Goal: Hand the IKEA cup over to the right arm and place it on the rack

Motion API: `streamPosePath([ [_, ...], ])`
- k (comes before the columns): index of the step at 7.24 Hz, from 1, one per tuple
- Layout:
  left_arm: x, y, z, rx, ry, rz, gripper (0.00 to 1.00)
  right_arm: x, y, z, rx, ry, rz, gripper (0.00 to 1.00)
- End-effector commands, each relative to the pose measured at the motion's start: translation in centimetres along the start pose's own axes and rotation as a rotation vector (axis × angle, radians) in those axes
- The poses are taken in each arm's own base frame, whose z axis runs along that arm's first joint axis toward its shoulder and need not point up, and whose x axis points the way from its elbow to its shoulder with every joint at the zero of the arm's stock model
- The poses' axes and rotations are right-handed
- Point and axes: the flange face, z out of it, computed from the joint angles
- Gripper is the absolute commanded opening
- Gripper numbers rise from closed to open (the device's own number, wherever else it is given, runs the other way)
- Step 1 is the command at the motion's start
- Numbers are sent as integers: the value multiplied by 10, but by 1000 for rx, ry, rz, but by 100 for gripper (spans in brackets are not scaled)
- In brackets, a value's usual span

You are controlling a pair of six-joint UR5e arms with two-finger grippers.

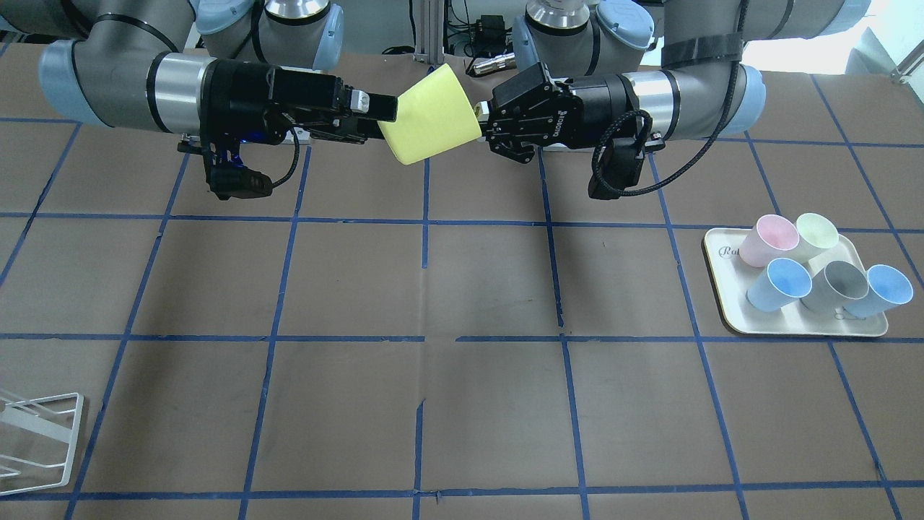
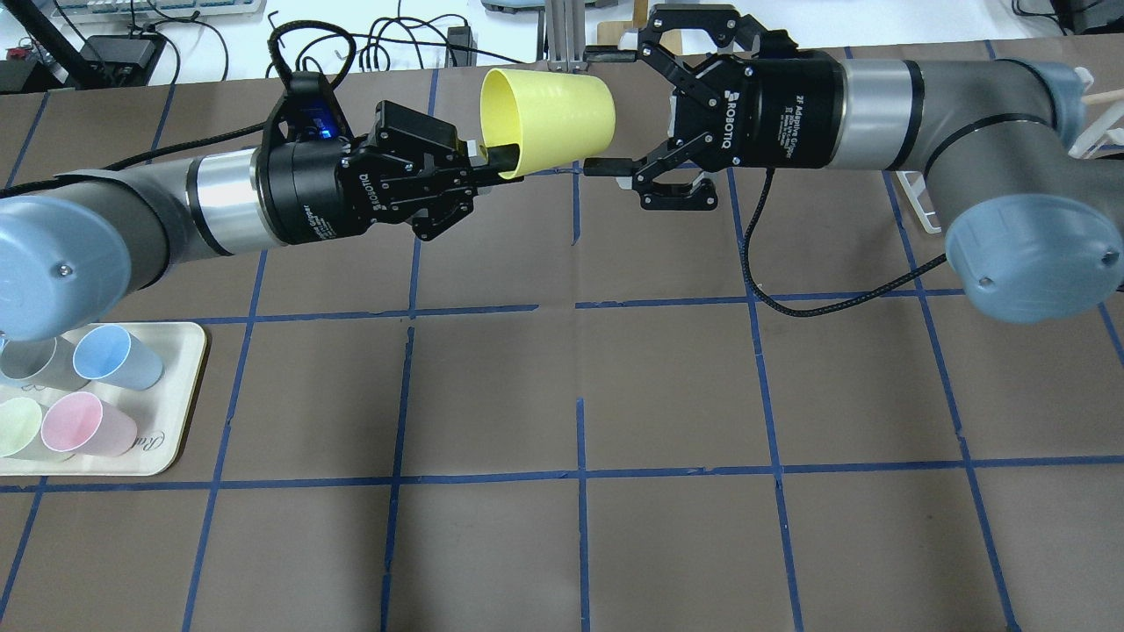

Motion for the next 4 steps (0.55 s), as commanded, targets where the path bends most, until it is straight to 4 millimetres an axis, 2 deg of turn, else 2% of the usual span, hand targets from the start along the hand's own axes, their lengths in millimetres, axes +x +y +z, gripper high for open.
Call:
streamPosePath([
  [1,2,1,0,0,0,6,20,1,-6,1,-4,-4,83,86],
  [2,3,2,0,0,0,6,21,0,-5,1,-4,-5,89,85],
  [3,4,3,0,0,0,9,21,2,-5,3,-8,-2,106,79],
  [4,4,3,0,1,0,11,22,2,-3,6,-14,0,109,62],
])
